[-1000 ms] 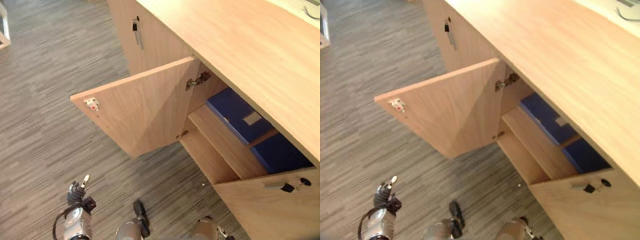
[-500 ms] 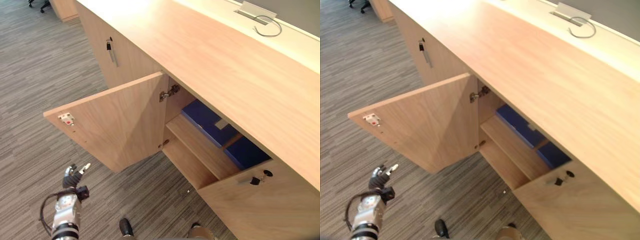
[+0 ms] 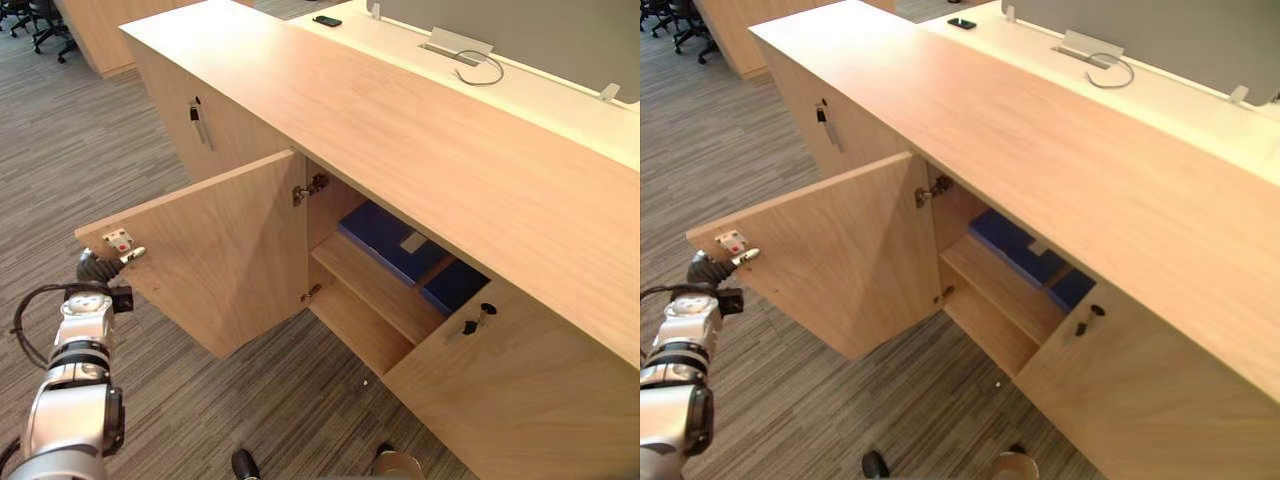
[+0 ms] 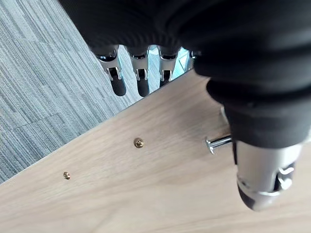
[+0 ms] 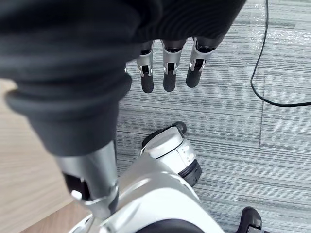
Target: Walk over to the cabinet, pick up the folder, carry it to the office cabinet, place the folder inside the office cabinet, then close the office cabinet door
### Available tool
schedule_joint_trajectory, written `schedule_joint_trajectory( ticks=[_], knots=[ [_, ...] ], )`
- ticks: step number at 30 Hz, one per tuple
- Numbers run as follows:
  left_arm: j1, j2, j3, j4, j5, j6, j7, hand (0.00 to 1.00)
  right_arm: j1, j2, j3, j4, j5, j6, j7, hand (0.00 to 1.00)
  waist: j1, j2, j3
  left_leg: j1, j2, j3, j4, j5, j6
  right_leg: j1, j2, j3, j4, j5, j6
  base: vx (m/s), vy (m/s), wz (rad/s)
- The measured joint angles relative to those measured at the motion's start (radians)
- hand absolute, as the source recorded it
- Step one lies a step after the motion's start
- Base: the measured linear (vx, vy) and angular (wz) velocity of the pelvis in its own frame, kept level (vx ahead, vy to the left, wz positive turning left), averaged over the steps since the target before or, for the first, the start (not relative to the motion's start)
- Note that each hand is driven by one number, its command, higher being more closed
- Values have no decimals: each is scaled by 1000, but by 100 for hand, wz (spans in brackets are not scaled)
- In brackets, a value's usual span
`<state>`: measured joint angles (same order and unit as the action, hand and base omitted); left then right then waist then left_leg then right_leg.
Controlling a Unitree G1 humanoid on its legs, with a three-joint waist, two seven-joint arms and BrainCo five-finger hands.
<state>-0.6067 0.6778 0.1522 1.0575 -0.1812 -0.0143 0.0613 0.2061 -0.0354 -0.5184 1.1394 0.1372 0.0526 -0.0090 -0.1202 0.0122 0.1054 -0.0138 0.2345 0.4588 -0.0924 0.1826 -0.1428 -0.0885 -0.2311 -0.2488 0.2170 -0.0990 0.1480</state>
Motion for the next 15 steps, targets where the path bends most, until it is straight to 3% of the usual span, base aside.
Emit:
schedule_joint_trajectory(
  ticks=[6,10,13,15],
  knots=[
    [-2,-11,-63,7,-201,-12,12,0,5,4,-3,4,0,-7,0,0,6,-5,-3,0,0,0,0,1,-1,4,3,0,-9,6,2,-3,-1,-1],
    [46,-22,-109,-57,-245,-28,18,0,6,7,-1,4,0,-9,-2,0,15,-11,-6,0,0,-4,0,1,-1,12,3,-6,-18,10,2,-11,-5,4],
    [191,-34,-165,-217,-245,-52,21,0,14,11,2,4,-1,-11,-2,0,21,-19,-11,0,-1,-22,0,1,-1,37,4,-24,-40,15,0,-5,6,17],
    [312,-59,-215,-347,-266,-81,20,0,15,11,7,5,-7,-11,-3,0,46,-28,-16,-3,-2,-27,-1,1,-1,41,4,-28,-45,15,0,-13,14,10]
  ],
)
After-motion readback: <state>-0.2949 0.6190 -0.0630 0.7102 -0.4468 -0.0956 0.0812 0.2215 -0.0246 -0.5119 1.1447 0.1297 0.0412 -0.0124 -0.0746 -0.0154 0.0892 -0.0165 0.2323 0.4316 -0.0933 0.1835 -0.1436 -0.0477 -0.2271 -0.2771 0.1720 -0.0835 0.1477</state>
